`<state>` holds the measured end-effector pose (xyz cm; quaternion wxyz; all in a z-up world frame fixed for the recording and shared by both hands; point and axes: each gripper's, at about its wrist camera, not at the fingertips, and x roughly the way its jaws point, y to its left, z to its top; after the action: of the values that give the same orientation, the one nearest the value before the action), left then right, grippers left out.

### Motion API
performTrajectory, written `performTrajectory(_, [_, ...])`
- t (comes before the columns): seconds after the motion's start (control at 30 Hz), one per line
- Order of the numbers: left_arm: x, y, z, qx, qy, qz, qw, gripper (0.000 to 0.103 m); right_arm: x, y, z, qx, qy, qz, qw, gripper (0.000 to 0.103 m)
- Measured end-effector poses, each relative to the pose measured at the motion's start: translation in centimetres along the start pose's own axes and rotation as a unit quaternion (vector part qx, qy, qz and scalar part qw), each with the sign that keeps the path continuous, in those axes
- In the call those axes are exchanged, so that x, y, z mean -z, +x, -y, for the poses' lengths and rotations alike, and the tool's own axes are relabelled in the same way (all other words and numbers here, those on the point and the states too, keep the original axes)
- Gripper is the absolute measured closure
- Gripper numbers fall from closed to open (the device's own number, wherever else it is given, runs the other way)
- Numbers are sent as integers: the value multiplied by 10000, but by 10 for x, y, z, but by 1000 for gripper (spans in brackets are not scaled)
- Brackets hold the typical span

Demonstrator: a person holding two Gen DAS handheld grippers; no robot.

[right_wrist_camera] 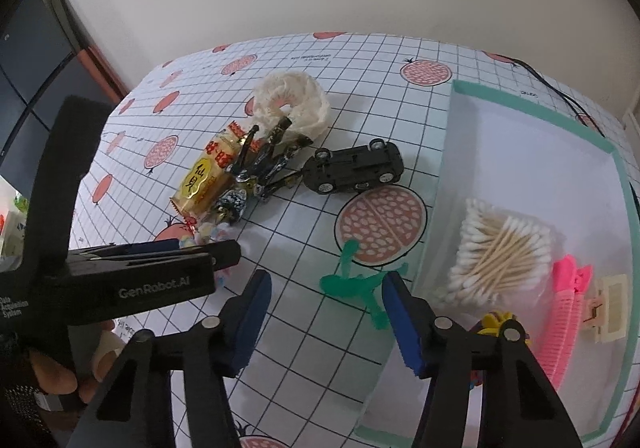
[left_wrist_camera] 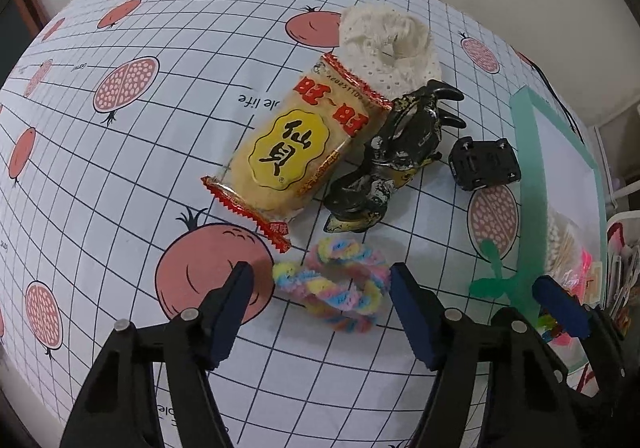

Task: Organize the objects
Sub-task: 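Grasp the rainbow braided loop with left tool while right tool grasps green plastic figure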

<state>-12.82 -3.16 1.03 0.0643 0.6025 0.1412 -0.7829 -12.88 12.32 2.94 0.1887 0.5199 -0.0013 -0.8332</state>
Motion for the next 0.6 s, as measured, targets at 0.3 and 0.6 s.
performTrajectory(0.3, [3,-3,-6,24,1,13,10000,46,1,15,-4,256,37,-329,9991,43])
performTrajectory(0.6, [7,-6,-10,49,-48,15,10000,46,-2,20,-7,585,60,-280,9979,43])
